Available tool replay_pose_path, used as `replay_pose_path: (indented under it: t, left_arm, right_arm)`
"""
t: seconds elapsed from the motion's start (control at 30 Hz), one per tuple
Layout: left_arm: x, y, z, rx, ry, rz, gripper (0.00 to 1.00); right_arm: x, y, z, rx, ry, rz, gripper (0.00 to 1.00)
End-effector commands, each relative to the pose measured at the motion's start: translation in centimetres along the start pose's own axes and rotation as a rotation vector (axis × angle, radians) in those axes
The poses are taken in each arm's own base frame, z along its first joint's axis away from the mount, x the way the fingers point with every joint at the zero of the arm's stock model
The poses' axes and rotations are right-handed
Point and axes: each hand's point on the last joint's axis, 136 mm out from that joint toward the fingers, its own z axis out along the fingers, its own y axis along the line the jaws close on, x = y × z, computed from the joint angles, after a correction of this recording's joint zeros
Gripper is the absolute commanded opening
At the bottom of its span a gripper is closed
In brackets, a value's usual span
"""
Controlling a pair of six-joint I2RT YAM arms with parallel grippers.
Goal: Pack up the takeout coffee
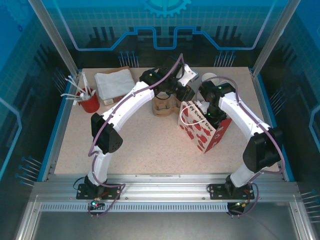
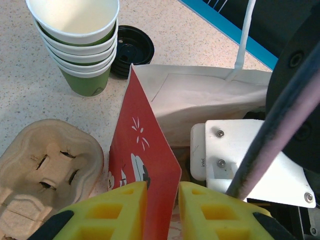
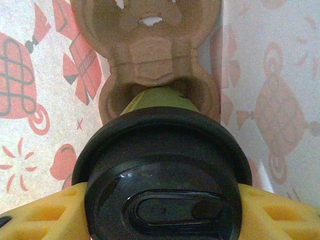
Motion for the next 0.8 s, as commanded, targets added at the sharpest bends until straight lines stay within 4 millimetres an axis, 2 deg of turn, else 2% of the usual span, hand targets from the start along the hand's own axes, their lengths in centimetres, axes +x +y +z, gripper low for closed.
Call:
replay_pose_path:
  t: [0.0, 0.77]
  left_arm:
    - [0.3, -0.4, 0.2, 0.021, 0.012, 0.012, 0.26]
    - [0.5, -0.5, 0.2, 0.025, 0.015, 0.013, 0.25]
  right_arm:
    - [0.4, -0.8, 0.9, 0.006, 0.036, 0.026, 0.42]
    - [0.9, -2.0, 2.8, 0.046, 0.111, 0.065, 0.42]
